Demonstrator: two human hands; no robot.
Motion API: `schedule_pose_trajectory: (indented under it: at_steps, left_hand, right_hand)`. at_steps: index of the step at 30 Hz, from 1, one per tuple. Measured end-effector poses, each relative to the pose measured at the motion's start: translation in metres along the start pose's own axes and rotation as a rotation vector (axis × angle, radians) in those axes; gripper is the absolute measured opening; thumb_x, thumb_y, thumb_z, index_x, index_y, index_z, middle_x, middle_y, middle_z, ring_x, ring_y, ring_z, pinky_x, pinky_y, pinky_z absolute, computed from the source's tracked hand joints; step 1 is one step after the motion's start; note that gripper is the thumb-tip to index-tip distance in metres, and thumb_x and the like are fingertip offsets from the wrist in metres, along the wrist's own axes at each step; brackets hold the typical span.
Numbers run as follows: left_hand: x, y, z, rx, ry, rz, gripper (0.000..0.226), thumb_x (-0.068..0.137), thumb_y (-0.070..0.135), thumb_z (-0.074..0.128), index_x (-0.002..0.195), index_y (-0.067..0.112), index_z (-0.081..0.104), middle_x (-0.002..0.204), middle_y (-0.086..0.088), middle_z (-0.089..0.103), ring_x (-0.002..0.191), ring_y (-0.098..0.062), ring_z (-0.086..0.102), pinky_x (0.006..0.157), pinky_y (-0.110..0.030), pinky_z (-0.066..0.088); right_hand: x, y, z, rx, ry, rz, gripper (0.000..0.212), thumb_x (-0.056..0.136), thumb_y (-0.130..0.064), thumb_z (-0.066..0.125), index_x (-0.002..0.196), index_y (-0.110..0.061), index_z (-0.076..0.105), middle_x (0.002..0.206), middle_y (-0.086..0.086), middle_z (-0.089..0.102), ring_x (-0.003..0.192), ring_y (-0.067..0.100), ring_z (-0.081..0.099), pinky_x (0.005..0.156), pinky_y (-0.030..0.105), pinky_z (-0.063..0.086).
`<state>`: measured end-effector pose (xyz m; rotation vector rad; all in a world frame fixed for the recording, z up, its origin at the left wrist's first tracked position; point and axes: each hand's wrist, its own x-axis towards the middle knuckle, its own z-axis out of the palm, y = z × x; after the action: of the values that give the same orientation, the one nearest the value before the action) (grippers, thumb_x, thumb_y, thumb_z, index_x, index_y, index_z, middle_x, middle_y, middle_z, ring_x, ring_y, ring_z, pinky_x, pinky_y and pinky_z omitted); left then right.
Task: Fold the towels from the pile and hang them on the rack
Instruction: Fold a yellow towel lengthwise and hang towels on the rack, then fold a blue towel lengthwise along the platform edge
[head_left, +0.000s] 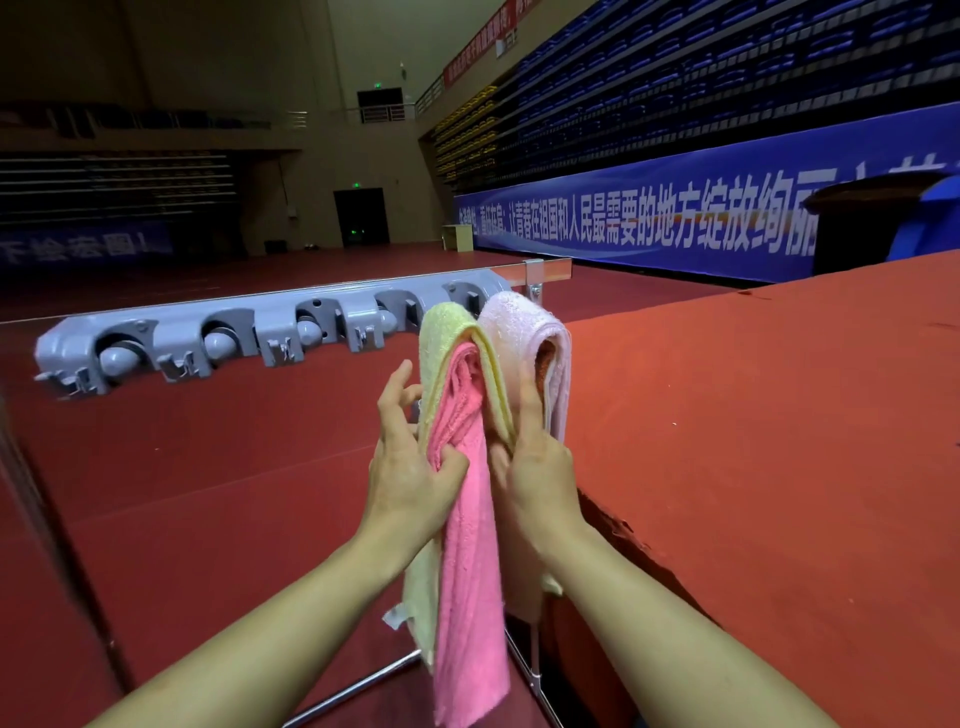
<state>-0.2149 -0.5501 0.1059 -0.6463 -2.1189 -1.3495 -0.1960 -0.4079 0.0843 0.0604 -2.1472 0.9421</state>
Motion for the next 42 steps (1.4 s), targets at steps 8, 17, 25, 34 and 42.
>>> schedule_pose_trajectory:
  at_steps: [8,17,25,34,42]
  left_hand:
    - [-0.011,0.0,0.012,0.073,-0.038,0.016,0.092,0.085,0.023,0.068,0.145,0.044,0.002,0.147,0.004,0.037,0.124,-0.021,0.053,0.1,-0.041,0.047]
    - [-0.048,0.006,0.041,0.085,0.174,0.213,0.069,0.078,0.024,0.061,0.138,0.015,0.03,0.133,-0.005,0.036,0.121,-0.027,0.042,0.108,-0.036,0.034]
    - [-0.083,0.073,0.155,-0.243,-0.472,0.159,0.041,0.085,0.027,0.068,0.116,0.043,0.046,0.106,0.017,0.052,0.073,-0.006,0.055,0.07,-0.024,0.043]
    - [-0.145,0.184,0.32,-0.519,-0.965,0.329,0.031,0.087,0.012,0.07,0.11,0.028,0.056,0.11,0.009,0.057,0.069,-0.007,0.054,0.068,-0.005,0.04]
    - [-0.22,0.297,0.426,-0.726,-1.152,0.364,0.026,0.088,0.016,0.068,0.106,0.032,0.058,0.105,0.016,0.061,0.062,0.0,0.051,0.067,-0.006,0.04]
  right_hand:
    - [-0.014,0.01,-0.011,0.224,-0.112,-0.017,0.099,0.093,-0.012,0.054,0.147,-0.052,-0.018,0.118,-0.012,0.067,0.096,0.012,0.067,0.086,0.039,0.053]
    - [-0.05,0.039,-0.072,0.36,-0.068,0.039,0.084,0.089,-0.006,0.067,0.143,-0.05,0.021,0.101,-0.012,0.07,0.075,0.009,0.065,0.072,0.016,0.05]
    - [-0.12,0.087,-0.19,0.192,0.066,0.279,0.054,0.091,-0.021,0.064,0.137,-0.039,0.044,0.09,-0.004,0.069,0.067,0.02,0.063,0.071,0.042,0.055]
    - [-0.22,0.114,-0.345,0.006,0.411,0.604,0.04,0.096,-0.004,0.057,0.128,-0.027,0.049,0.085,0.009,0.068,0.061,0.014,0.06,0.057,0.019,0.048]
    - [-0.282,0.141,-0.461,-0.268,0.704,0.783,0.029,0.096,-0.007,0.058,0.119,-0.024,0.053,0.083,0.009,0.068,0.057,0.011,0.061,0.053,0.023,0.048]
